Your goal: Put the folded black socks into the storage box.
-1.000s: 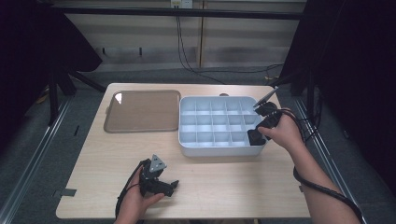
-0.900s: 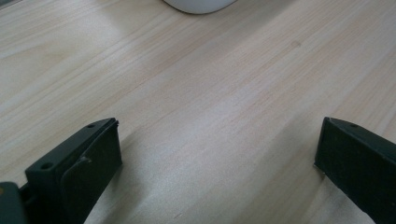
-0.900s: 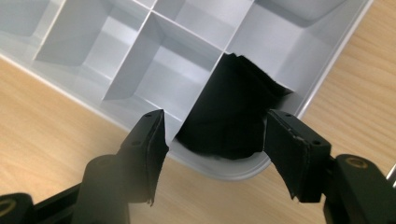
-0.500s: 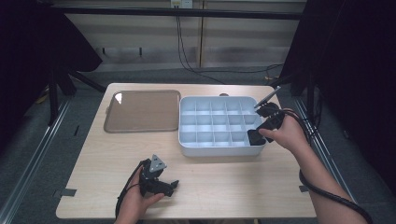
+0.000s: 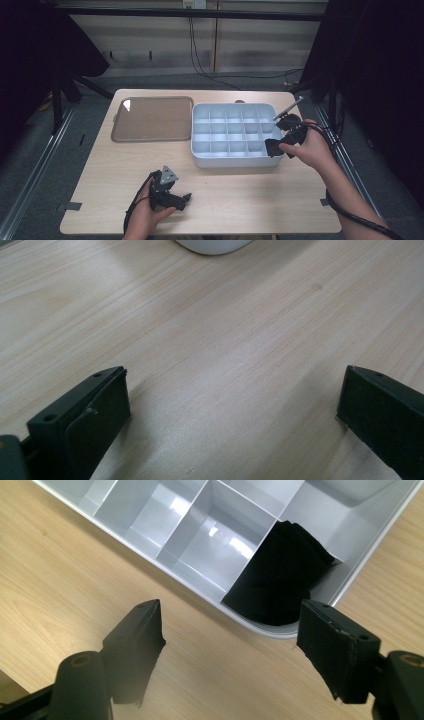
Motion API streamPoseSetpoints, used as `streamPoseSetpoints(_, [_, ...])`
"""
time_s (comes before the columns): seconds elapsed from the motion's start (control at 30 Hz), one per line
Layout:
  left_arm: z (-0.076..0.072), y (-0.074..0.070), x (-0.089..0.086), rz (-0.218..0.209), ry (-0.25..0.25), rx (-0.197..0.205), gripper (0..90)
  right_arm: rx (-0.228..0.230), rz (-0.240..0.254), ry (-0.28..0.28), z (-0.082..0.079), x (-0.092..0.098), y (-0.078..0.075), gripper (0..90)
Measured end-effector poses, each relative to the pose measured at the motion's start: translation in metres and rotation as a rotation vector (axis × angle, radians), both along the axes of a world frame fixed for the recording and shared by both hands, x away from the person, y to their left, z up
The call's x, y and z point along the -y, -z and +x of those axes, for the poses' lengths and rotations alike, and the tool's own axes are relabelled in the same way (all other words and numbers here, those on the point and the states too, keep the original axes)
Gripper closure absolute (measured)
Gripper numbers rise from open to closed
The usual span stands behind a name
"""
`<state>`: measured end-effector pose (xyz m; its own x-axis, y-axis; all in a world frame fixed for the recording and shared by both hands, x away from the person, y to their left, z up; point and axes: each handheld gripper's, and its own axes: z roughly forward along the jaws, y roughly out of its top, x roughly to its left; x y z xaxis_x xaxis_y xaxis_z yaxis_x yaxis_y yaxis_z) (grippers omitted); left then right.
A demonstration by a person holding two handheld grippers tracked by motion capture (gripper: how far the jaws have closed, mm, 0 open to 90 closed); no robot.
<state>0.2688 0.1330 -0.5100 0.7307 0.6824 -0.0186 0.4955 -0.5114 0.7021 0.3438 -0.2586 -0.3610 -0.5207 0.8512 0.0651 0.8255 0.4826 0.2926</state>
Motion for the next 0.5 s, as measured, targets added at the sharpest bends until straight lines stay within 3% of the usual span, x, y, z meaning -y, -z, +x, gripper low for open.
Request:
streamPoseSetpoints(0.4, [0.0, 0.0, 0.0, -0.006, -0.003, -0.004, 0.0, 0.006, 0.018, -0.032, -0.014, -0.004, -0.001, 22.3])
streamPoseSetpoints(0.5, [0.0, -0.001, 0.0, 0.012, 0.004, -0.001, 0.0, 0.001, 0.035, -0.042, -0.019, -0.005, 0.001, 21.2])
